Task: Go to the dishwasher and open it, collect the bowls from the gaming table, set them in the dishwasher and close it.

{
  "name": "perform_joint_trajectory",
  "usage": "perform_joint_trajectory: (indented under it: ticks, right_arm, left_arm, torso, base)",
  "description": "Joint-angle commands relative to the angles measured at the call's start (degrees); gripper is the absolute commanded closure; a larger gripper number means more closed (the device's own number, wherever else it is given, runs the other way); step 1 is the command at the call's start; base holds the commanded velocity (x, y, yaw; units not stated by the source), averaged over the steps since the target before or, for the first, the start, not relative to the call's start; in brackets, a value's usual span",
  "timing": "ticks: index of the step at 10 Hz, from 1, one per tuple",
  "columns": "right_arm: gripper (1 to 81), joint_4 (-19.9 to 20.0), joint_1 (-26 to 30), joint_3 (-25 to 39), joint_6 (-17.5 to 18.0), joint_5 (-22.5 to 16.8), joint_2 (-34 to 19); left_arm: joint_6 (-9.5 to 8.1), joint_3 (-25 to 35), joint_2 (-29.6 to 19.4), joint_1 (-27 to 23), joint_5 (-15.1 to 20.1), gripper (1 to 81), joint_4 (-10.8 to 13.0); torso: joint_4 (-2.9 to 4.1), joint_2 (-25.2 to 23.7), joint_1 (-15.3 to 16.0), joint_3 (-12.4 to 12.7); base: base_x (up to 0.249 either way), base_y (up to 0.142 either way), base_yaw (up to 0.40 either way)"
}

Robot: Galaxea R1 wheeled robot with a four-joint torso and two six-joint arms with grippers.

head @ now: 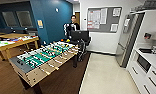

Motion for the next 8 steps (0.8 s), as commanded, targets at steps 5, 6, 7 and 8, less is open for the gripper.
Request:
perform_joint_trajectory:
  ticks: [5,6,7,8]
  right_arm:
    - [1.0,-2.1,2.2,1.1,-3.9,-5.3,0.2]
    - [1.0,-1.9,2.4,1.2,-3.7,-5.3,0.3]
    - [1.0,-1.8,2.6,1.1,-3.7,-5.3,0.2]
    - [1.0,-1.8,2.6,0.9,-3.7,-5.3,0.1]
  left_arm:
    - [0.84,-0.3,-0.3,-2.5,3.0,1.0,0.6]
    - [0.94,-0.3,-0.2,-2.5,3.0,1.0,0.6]
    - [0.94,-0.4,-0.2,-2.5,3.0,1.0,0.6]
    - [1.03,-0.3,-0.1,-2.5,3.0,1.0,0.6]
  torso:
    - [0.0,0.0,0.0,0.0]
    - [0.0,0.0,0.0,0.0]
    - [0.0,0.0,0.0,0.0]
    - [0.0,0.0,0.0,0.0]
  base:
    - [0.0,0.0,0.356]
    - [0.0,0.0,0.356]
    - [0.0,0.0,0.356]
    - [0.0,0.0,0.356]
